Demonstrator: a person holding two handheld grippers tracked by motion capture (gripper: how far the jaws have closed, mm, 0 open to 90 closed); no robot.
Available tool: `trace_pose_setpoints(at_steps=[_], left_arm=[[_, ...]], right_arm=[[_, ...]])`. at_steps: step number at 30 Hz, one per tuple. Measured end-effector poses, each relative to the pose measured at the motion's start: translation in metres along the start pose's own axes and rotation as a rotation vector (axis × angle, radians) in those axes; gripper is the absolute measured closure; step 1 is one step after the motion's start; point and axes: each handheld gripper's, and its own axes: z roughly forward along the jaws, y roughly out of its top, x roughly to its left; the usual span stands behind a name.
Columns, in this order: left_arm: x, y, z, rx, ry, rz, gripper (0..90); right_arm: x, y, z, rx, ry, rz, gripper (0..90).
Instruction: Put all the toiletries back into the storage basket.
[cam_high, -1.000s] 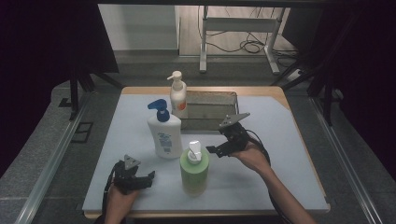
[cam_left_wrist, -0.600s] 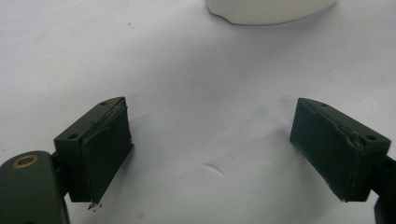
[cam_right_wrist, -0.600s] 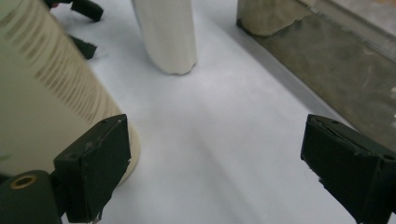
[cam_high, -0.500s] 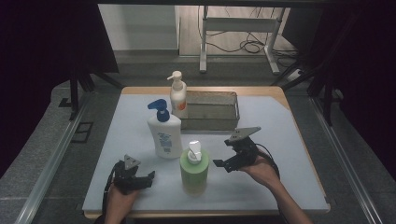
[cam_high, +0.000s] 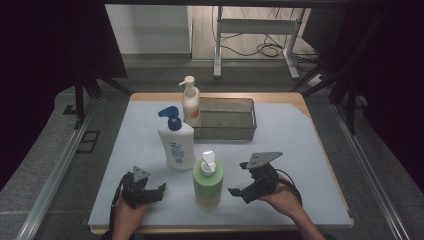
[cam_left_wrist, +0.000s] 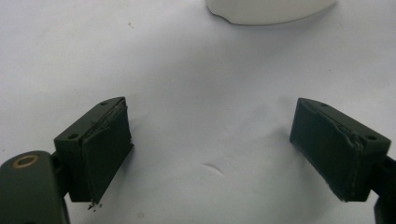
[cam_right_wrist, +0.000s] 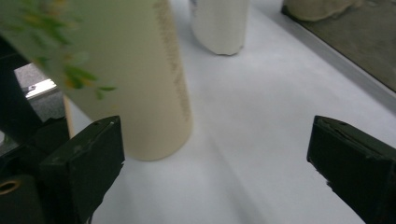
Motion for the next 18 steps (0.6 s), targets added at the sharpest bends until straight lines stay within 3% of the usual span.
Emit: trace_pose_setpoints(at_steps=[18], left_arm=[[0.0, 0.0, 0.0, 0.001, 0.001, 0.0, 12.1]], right_arm=[[0.028, 0.019, 0.014, -0.019, 0.058, -0.059, 0.6]])
